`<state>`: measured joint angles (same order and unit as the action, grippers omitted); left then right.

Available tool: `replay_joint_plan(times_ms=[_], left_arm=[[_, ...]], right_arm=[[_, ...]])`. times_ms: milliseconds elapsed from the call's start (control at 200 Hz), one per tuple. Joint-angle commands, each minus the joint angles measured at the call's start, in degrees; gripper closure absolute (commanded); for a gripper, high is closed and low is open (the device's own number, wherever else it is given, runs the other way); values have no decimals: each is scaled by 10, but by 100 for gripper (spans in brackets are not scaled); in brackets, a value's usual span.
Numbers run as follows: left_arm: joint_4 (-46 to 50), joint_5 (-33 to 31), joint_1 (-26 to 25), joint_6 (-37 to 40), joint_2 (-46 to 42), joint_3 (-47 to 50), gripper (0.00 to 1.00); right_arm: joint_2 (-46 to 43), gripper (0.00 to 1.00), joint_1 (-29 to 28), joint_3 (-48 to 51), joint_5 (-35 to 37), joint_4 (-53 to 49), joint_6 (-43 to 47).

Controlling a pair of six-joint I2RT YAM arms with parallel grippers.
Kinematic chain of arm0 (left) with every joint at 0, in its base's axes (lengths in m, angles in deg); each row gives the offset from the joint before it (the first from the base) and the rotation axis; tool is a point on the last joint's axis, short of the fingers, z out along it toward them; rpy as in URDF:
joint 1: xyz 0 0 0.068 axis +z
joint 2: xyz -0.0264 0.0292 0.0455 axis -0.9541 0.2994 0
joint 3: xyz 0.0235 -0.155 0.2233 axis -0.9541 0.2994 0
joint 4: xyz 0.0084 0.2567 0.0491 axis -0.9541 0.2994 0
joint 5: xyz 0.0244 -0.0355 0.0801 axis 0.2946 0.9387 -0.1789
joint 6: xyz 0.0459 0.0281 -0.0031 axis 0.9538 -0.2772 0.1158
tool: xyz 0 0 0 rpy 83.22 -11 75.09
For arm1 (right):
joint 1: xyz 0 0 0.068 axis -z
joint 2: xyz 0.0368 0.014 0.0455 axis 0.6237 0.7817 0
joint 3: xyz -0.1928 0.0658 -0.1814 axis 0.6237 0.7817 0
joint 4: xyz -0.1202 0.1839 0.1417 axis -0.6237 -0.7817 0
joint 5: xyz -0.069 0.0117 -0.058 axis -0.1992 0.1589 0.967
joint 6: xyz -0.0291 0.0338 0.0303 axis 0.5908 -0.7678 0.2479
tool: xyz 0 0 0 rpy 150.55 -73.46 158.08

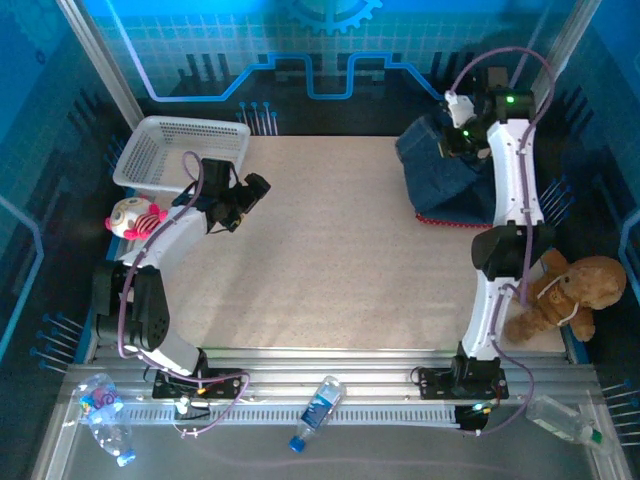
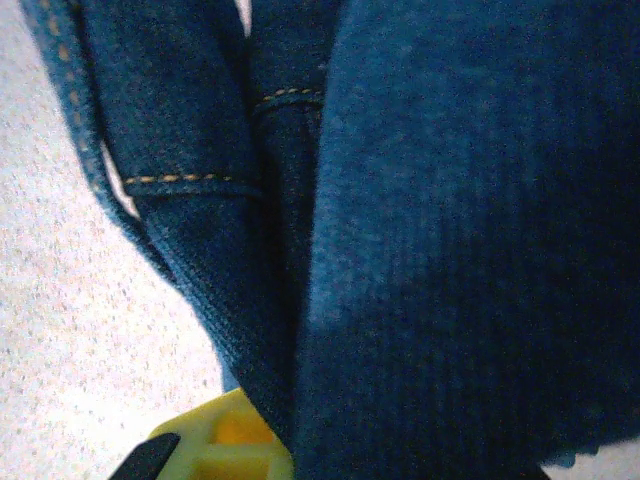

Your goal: Fold and stack the skirts

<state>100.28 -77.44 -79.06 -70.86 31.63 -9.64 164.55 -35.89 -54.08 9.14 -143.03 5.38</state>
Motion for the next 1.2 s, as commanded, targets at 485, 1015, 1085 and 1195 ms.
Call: replay_joint_plan(times_ms=[485,1015,1085,1195], left_arm=[[54,-52,4,1,-32,20,1],[85,-127,18,26,-98,62,1],[83,-130,25,32,-99,61,1],[86,-149,36,41,-112,70,1]], right_arm=[[51,92,146,222,-27,205,-75],[-31,0,142,278,-45,202,-206],[-19,0,138,290,-92,230,-221],[34,0,139,267,-78,246,-226]])
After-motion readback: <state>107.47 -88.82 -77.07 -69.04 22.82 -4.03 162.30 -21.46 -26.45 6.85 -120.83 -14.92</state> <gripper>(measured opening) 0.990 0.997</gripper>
